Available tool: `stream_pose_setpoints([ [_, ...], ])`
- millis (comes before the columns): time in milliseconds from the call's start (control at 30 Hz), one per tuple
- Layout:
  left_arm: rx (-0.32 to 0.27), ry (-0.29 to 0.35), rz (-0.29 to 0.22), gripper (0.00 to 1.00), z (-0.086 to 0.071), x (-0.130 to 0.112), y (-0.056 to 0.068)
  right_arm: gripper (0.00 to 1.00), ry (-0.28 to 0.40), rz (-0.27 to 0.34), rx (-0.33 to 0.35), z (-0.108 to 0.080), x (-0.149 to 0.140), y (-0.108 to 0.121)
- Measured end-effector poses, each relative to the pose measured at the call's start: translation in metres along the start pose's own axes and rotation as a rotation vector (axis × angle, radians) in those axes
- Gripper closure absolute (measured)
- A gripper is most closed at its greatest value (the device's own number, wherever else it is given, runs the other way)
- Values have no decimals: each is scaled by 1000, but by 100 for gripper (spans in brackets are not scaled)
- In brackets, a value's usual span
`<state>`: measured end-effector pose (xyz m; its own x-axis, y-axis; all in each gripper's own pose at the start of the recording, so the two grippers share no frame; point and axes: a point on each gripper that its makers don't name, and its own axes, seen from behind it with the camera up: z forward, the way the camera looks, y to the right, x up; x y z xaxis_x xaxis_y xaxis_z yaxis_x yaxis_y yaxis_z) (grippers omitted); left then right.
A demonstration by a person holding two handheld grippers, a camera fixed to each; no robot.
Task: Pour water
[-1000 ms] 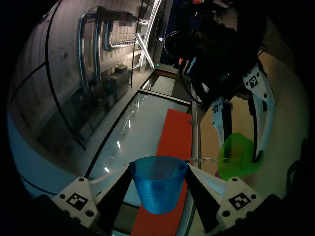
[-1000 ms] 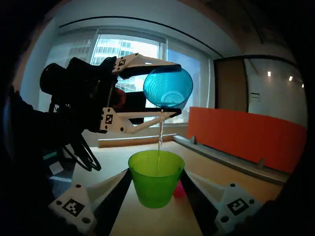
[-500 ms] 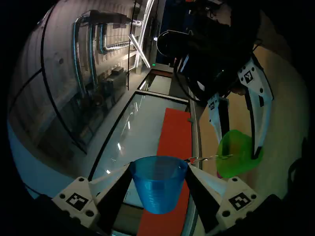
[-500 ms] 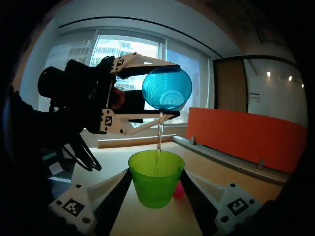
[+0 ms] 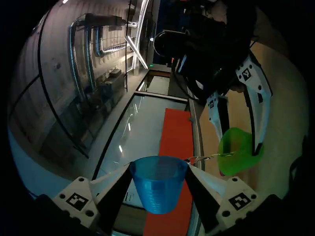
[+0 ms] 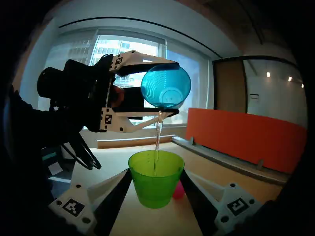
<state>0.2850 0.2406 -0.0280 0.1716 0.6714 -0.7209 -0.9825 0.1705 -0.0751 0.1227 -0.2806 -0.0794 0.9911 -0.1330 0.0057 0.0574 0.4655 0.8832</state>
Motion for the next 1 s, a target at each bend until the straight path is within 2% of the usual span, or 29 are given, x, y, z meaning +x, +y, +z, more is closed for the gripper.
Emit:
stream_pose_setpoints([
  [1000, 3, 13, 118, 12, 3, 6, -8, 11, 7, -1, -6, -1, 3, 3],
])
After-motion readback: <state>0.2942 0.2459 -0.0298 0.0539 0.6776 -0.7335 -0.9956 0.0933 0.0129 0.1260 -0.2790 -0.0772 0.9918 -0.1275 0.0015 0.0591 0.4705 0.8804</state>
